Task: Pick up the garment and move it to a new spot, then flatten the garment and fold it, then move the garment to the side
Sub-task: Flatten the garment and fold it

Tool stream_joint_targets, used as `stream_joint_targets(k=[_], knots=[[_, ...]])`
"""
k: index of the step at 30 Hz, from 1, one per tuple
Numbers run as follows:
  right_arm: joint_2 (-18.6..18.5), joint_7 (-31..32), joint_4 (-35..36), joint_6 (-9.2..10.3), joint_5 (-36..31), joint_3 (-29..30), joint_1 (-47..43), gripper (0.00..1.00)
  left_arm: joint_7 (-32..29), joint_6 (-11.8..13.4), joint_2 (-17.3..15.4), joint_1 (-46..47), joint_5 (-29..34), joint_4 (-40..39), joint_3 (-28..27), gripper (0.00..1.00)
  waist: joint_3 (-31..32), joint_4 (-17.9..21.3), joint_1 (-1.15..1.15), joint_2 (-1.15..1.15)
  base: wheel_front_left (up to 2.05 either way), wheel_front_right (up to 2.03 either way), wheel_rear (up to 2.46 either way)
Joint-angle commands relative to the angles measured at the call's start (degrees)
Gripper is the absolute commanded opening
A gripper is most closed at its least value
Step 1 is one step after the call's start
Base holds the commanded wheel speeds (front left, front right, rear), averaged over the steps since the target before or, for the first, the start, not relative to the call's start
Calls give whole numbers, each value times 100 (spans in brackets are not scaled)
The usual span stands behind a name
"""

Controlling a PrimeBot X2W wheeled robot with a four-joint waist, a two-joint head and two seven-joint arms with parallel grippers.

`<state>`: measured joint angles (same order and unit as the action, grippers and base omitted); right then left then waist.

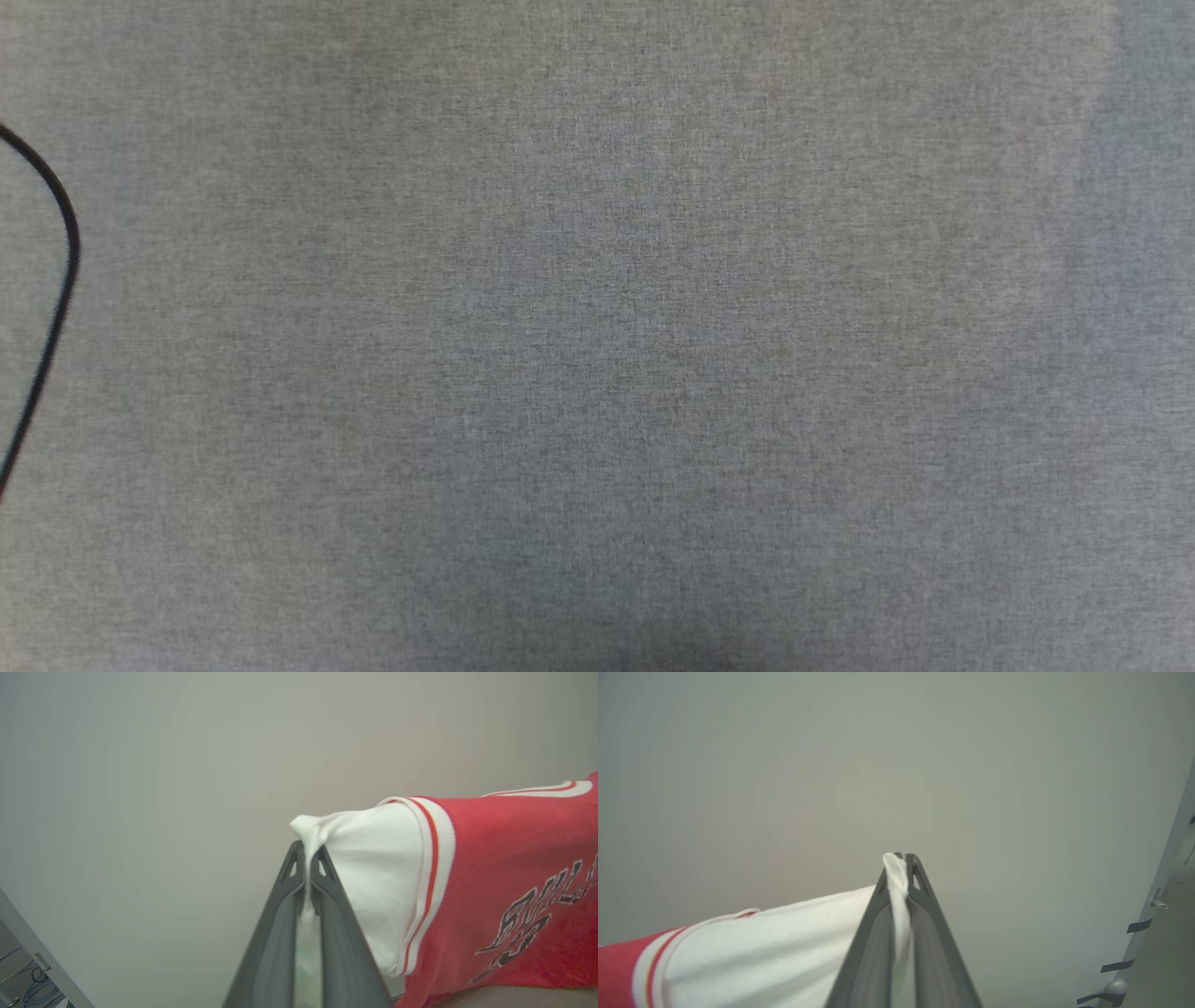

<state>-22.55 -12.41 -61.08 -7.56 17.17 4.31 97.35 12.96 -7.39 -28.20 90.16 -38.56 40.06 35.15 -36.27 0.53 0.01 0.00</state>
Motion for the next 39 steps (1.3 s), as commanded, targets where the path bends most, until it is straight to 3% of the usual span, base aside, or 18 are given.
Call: stream_joint_targets(k=[1,10,24,31,39], knots=[[15,-42,-2,8,115,-89,-236,0,71,-9,-27,-218,-103,-2,38,0,136,-45,-1,0,0,0,0],[-22,241,608,8,1351,-882,-2144,0,198,-9,7,-2092,-603,-259,330,0,940,-176,-1,0,0,0,0],[-759,1000,2528,8,3181,-1706,-5920,0,203,-10,21,-5197,-908,-882,498,0,2141,-330,-1,0,0,0,0],[-1147,1416,3278,8,3288,-2132,-7300,0,203,-10,-69,-6027,-902,-932,943,0,2523,-354,-1,0,0,0,0],[-1614,1825,3719,8,2951,-2580,-8194,0,64,-10,-208,-6530,-770,-885,1451,0,2903,-410,-1,0,0,0,0]])
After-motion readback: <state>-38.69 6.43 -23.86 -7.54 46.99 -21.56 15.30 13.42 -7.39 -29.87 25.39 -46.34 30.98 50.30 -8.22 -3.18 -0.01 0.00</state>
